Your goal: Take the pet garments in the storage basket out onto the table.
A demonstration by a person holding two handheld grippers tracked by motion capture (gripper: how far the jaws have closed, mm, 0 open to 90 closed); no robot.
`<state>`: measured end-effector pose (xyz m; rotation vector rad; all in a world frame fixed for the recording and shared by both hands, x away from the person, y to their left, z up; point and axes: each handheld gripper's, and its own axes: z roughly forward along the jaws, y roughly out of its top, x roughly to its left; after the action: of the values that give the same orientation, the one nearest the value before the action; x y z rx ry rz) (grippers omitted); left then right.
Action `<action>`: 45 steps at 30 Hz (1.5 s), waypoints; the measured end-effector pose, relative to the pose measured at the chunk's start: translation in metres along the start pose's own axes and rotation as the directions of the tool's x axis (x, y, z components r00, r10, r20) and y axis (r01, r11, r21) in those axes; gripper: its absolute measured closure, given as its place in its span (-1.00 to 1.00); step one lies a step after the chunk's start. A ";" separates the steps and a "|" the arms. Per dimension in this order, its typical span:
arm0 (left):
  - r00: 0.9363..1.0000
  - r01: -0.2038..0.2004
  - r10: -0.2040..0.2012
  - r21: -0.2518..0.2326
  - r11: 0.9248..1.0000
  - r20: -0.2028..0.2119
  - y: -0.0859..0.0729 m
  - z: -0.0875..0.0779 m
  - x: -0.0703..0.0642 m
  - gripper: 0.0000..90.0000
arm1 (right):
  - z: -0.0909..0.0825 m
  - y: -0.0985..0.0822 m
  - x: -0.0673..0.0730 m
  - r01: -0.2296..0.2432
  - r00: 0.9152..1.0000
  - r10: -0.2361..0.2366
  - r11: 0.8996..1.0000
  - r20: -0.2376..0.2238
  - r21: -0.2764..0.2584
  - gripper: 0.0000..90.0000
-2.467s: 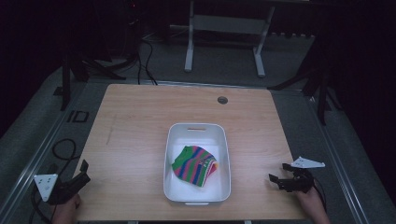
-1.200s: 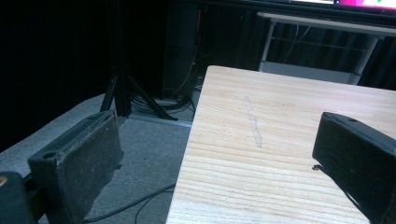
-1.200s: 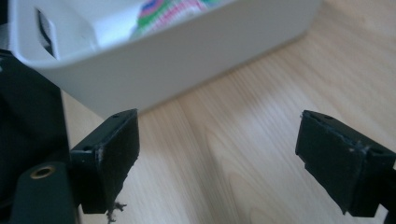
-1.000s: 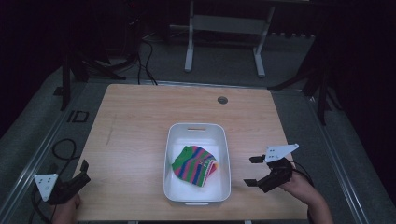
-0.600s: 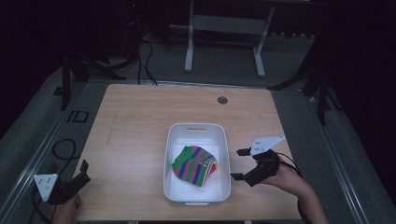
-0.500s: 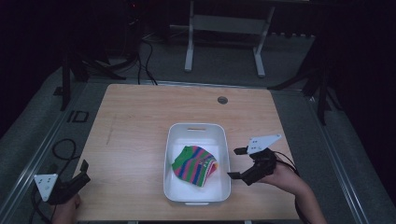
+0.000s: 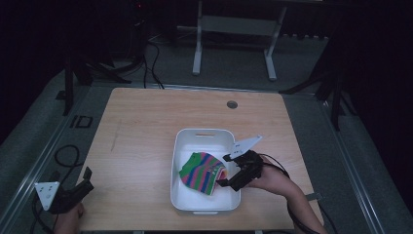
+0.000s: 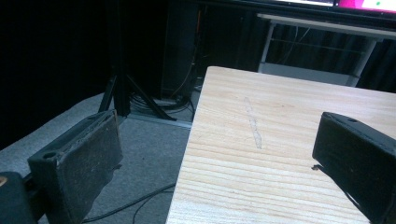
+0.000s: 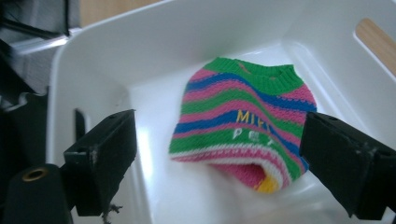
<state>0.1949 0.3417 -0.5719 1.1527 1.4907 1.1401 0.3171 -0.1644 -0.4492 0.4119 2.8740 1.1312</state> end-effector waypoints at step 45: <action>1.000 -0.002 0.002 0.003 1.000 0.013 0.000 0.000 0.000 -0.96 | 0.129 0.039 0.009 0.060 0.994 -0.096 0.885 0.055 0.461 0.50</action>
<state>0.1952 0.3419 -0.5719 1.1616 1.4820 1.1299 0.3332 -0.0485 -0.5172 0.3324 3.0352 0.3971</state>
